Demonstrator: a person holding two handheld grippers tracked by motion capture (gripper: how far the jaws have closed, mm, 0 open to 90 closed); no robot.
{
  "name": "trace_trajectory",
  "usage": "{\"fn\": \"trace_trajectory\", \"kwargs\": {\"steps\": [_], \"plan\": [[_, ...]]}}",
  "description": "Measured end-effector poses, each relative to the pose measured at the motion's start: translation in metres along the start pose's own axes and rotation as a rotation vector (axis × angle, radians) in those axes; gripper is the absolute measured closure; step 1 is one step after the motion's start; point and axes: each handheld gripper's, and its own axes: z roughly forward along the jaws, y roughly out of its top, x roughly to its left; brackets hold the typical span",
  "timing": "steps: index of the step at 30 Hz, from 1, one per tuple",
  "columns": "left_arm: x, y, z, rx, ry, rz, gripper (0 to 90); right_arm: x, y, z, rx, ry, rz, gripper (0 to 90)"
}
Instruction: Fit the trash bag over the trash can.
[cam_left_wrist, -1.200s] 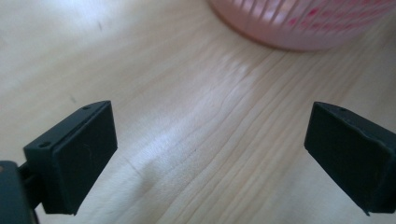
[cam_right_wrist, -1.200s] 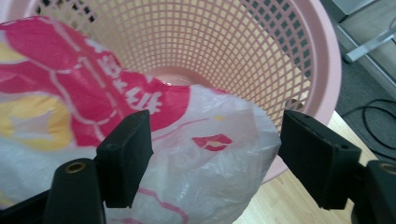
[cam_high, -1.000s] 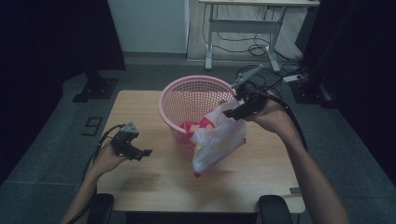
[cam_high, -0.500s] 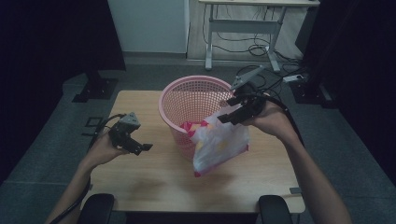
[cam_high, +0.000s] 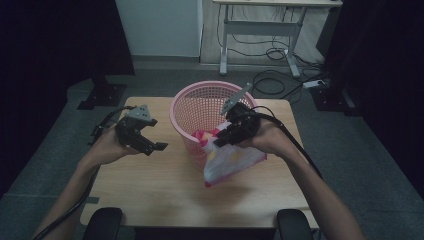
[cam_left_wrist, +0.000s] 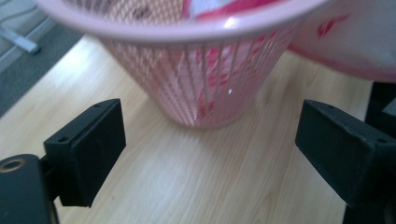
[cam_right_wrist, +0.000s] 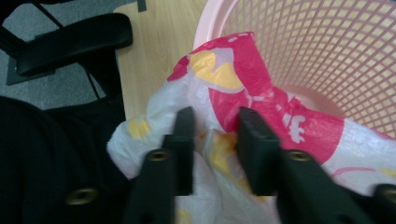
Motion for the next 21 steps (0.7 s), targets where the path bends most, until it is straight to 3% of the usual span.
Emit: {"fn": "trace_trajectory", "kwargs": {"steps": [3,6,12,18,21], "plan": [[-0.003,0.016,-0.006,-0.02,0.002,0.025,9.6,-0.002,0.009,-0.002,-0.045,-0.024,0.003,81.5],[-0.008,0.036,-0.009,-0.041,0.004,0.055,9.6,-0.003,0.023,0.001,-0.071,-0.08,0.004,82.4],[-0.013,0.073,0.001,-0.033,0.02,0.103,9.6,-0.014,0.053,0.021,-0.069,-0.138,0.006,82.5],[-0.009,0.08,0.022,-0.006,0.019,0.096,12.1,-0.032,0.066,0.037,-0.056,-0.181,0.034,82.3],[-0.005,0.077,0.032,0.032,0.03,0.092,14.0,-0.041,0.064,0.042,-0.036,-0.18,0.056,75.5]]}}
